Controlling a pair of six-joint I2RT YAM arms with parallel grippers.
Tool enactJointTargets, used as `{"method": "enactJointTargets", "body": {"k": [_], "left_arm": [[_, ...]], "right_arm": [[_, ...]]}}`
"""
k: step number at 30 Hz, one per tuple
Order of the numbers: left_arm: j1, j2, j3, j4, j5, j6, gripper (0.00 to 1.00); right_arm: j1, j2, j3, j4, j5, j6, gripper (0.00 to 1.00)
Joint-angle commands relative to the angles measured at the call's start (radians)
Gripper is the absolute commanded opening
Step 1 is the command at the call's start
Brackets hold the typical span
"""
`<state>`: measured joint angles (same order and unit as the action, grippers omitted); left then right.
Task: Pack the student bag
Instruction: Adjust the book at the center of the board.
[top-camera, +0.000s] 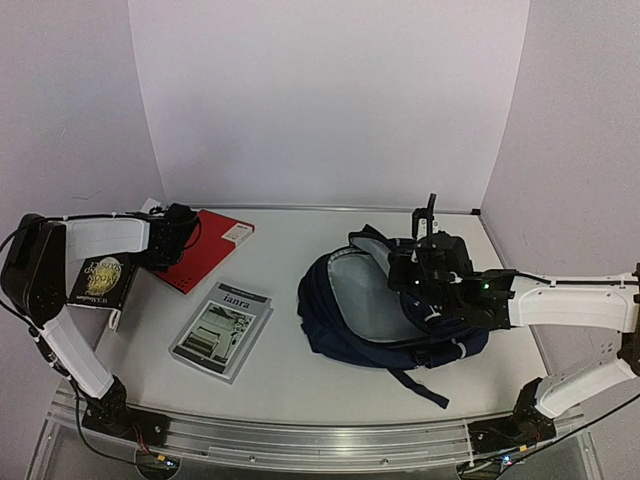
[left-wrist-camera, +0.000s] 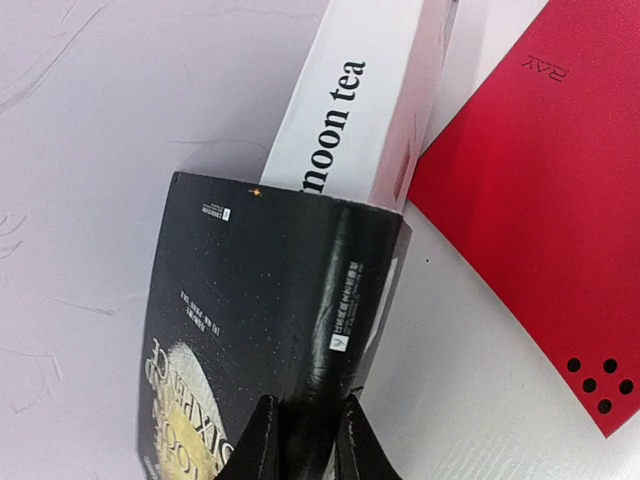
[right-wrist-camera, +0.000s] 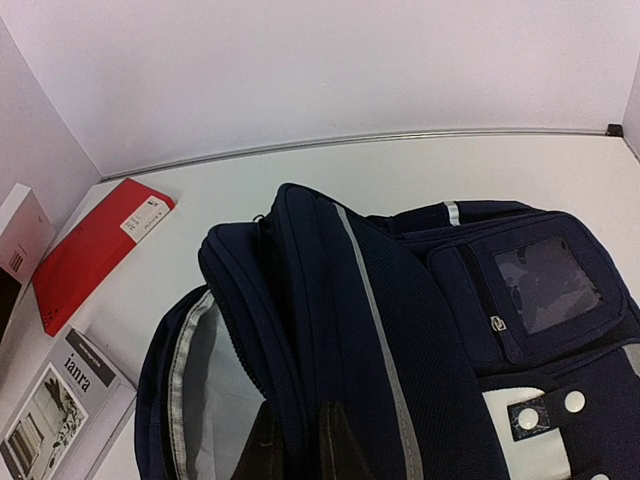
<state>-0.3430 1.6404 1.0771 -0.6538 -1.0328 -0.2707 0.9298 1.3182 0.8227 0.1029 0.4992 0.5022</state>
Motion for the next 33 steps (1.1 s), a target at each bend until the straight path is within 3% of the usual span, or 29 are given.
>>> {"method": "enactJointTargets", "body": {"k": [1,4,7,9,26,28,33], "left_arm": [[0.026,-0.054,-0.005,0.046,-0.093,0.0,0.08],[0.035,-0.065,-0.001,0.051,-0.081,0.015,0.08],[0.065,-0.086,-0.009,0.046,0.002,0.011,0.23],[0.083,-0.093,-0.019,0.033,0.047,-0.005,0.27],[0.152,-0.034,-0.042,-0.015,0.051,-0.111,0.43],[0.154,-0.025,-0.044,-0.014,0.041,-0.112,0.41],[0.153,-0.019,-0.05,-0.023,0.027,-0.119,0.16]], "right_arm": [[-0.01,-0.047,0.049,0.058,0.038,0.016,0.0],[-0.009,-0.053,0.047,0.055,0.038,0.018,0.0],[-0.01,-0.061,0.043,0.054,0.038,0.022,0.0],[-0.01,-0.065,0.039,0.054,0.042,0.023,0.0],[-0.01,-0.089,0.034,0.049,0.058,0.015,0.0],[-0.009,-0.09,0.033,0.048,0.064,0.015,0.0],[-0.01,-0.101,0.028,0.046,0.076,0.015,0.0]]}}
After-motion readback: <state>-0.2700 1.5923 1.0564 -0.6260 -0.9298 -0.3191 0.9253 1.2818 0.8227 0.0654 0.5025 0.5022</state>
